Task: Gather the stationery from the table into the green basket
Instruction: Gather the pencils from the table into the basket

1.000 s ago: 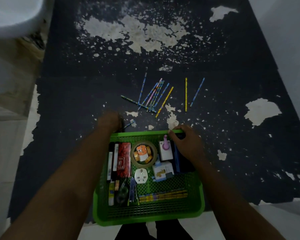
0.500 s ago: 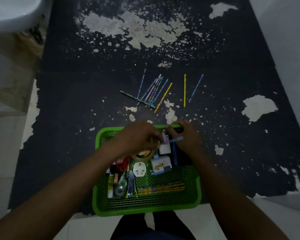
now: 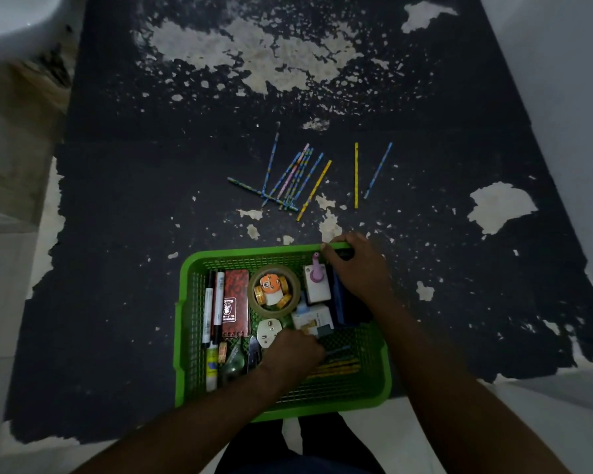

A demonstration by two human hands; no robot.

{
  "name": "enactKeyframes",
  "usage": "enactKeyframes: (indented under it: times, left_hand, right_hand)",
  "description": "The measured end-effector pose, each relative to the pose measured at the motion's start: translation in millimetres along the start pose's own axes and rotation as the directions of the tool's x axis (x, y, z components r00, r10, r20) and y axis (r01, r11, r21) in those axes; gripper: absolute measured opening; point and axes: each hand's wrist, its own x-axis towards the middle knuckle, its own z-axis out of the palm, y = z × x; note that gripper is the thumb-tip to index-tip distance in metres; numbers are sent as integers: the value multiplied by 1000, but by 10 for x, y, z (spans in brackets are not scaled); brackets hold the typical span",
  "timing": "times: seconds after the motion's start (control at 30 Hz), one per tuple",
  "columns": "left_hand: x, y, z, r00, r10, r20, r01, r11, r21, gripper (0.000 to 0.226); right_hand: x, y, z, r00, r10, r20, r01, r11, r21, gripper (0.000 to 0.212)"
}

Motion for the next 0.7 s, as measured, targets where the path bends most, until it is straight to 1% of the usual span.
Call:
enactKeyframes:
  times: [0.07,0.1,0.13,0.17,0.2,0.23,0.27,0.3,0.33,0.37,0.43,0.5,0.6,0.7]
  left_hand:
    - [-31,6,-35,1000,24,6,-24,999,38,37]
    - [-44,-18,-66,997,71,-7,-70,997,41,33]
    - [-41,-70,-92,992,118,-47,-116,993,35,29]
    - [-38,-125,-137,984,131,-118,-130,991,11,30]
    - [-27,-183,-206,968,110,-227,-122,992,-39,36]
    - [16,-260,-296,938,48,-343,-95,988,-120,42]
    - [78,-351,-425,892,-37,-450,-59,979,-197,45]
    - [175,-475,-566,850,-124,-512,-20,963,-268,45]
    - [278,-605,-709,819,-209,-534,26,944,-330,43]
    - [403,-752,-862,800,-284,-528,76,922,-381,40]
    - [682,-1047,-1072,779,-427,-459,214,869,-445,30]
    - [997,-1283,-1158,769,-522,-370,322,816,-481,23]
    - [1412,-1432,-1221,793,-533,-295,388,814,-432,23]
    - [1772,-1530,-1227,790,-556,-259,458,816,-354,23]
  right_hand:
    - [11,4,2,1000,10,7,-10,1000,10,23]
    - [12,10,4,1000,10,9,-10,1000,14,23]
    - [21,14,6,1000,8,8,-8,1000,12,23]
    - [23,21,10,1000,6,5,-6,1000,6,23]
    - [22,28,15,1000,4,2,-4,1000,3,23]
    - [26,40,25,1000,5,-2,-5,1000,4,23]
    - [21,48,31,1000,4,-7,-4,1000,7,23]
    - [29,59,42,1000,0,-13,1,1000,10,24]
    - [23,72,50,1000,-13,-20,14,1000,10,24]
    - [26,84,61,999,-27,-25,27,1000,13,23]
    - [28,91,67,999,-41,-32,42,999,27,21]
    - [31,89,64,998,-40,-42,42,998,47,21]
    - [16,67,52,999,-19,-39,22,997,74,17]
    - [15,79,64,999,-23,-44,25,998,56,17]
